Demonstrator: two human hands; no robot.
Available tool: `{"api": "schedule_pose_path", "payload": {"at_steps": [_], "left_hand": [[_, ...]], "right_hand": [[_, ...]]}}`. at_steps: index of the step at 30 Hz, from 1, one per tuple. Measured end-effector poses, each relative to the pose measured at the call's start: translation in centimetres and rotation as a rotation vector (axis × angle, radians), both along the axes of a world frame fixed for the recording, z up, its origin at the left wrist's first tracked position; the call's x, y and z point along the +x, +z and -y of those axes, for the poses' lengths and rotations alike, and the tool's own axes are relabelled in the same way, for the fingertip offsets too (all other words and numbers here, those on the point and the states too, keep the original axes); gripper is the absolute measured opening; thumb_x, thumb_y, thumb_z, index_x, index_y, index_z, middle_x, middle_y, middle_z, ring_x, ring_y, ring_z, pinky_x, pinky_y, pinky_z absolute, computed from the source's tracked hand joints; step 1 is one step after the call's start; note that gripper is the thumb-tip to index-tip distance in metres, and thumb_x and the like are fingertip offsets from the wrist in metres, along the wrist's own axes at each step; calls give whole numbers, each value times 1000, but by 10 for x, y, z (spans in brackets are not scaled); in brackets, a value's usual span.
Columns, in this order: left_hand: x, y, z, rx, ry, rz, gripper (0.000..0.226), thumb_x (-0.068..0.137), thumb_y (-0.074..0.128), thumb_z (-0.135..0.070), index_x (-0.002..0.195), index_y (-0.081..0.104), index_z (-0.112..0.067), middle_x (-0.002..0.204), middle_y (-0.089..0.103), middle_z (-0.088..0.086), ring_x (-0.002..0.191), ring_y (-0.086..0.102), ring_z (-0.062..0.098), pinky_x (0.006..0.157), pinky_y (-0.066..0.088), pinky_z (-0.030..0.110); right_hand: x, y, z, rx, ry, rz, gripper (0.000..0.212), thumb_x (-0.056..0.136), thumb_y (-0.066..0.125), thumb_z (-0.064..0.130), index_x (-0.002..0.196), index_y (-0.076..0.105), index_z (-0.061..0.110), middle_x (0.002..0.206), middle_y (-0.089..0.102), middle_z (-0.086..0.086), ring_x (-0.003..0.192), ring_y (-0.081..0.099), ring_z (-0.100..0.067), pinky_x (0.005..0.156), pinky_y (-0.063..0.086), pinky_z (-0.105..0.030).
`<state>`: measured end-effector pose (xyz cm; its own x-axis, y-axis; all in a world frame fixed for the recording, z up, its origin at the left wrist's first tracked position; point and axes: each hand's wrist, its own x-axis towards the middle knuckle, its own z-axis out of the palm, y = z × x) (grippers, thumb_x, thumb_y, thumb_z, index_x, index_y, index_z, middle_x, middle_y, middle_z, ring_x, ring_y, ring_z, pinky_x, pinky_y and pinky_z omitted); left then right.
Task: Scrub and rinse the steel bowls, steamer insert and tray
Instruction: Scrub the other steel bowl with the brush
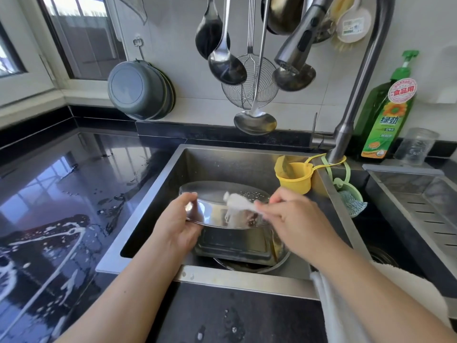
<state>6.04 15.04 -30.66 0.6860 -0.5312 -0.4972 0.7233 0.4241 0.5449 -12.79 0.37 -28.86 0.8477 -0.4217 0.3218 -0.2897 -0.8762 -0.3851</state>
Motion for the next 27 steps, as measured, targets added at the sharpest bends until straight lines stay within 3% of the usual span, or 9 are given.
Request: {"api": "schedule_pose_path", "payload": {"at_steps": [2, 6, 9, 12, 14, 19, 22, 25, 27], "left_hand": [[0, -2, 0, 15, -18, 37, 41, 94, 69, -1, 133, 57, 2, 110, 68, 25, 83, 76, 21, 91, 63, 42], [-5, -2, 3, 20, -102, 122, 31, 100, 63, -5, 130, 60, 3, 119, 72, 25, 100, 76, 35, 88, 62, 54], [-7, 0, 3, 42, -127, 193, 22, 106, 52, -4, 127, 57, 3, 123, 69, 25, 109, 73, 34, 87, 63, 49], [-5, -2, 4, 23, -144, 195, 26, 108, 48, -5, 129, 57, 7, 123, 70, 26, 106, 74, 35, 86, 63, 49], [-3, -3, 4, 22, -148, 166, 27, 109, 47, -7, 129, 59, 6, 120, 72, 26, 101, 76, 35, 86, 62, 51], [-1, -4, 4, 6, -109, 106, 29, 109, 44, -6, 133, 54, 6, 119, 70, 25, 93, 77, 34, 71, 65, 50], [-4, -4, 5, 15, -135, 138, 31, 110, 42, -7, 136, 53, 4, 121, 72, 25, 99, 76, 37, 76, 64, 53], [-6, -4, 5, -9, -165, 154, 34, 109, 40, -5, 140, 49, 3, 127, 68, 27, 102, 75, 39, 80, 63, 57], [-9, -1, 6, -31, -189, 181, 31, 109, 37, -3, 135, 50, 6, 127, 67, 30, 102, 75, 39, 82, 61, 58]], "right_hand": [[-1, -1, 6, -12, -31, 12, 29, 101, 51, 47, 84, 60, 25, 75, 51, 6, 61, 51, -10, 56, 49, -41], [0, -5, -14, -61, 51, 3, 32, 103, 52, 44, 82, 42, 23, 68, 43, 6, 57, 46, -12, 53, 44, -39], [-1, -1, -5, -47, 32, 39, 32, 102, 52, 45, 80, 52, 22, 64, 42, 5, 54, 44, -11, 51, 42, -37], [-5, -6, -16, -65, 111, 25, 30, 103, 48, 47, 94, 64, 23, 77, 47, 7, 59, 47, -9, 56, 43, -36], [-4, -10, -26, -93, 164, -42, 23, 104, 48, 46, 105, 61, 26, 83, 46, 8, 61, 48, -11, 54, 45, -39], [-2, 0, -17, -76, 43, 17, 16, 103, 55, 38, 90, 60, 31, 76, 44, 6, 63, 49, -12, 52, 46, -41], [-2, 0, -37, -76, 90, -108, 22, 103, 56, 33, 93, 37, 39, 75, 40, 6, 64, 49, -18, 53, 47, -43], [3, 4, -29, -115, 0, -41, 9, 102, 59, 30, 105, 55, 37, 75, 39, 6, 65, 52, -21, 52, 48, -42], [4, 4, -29, -112, -42, -63, 13, 104, 53, 35, 114, 60, 31, 83, 44, 6, 69, 54, -22, 55, 49, -41]]}}
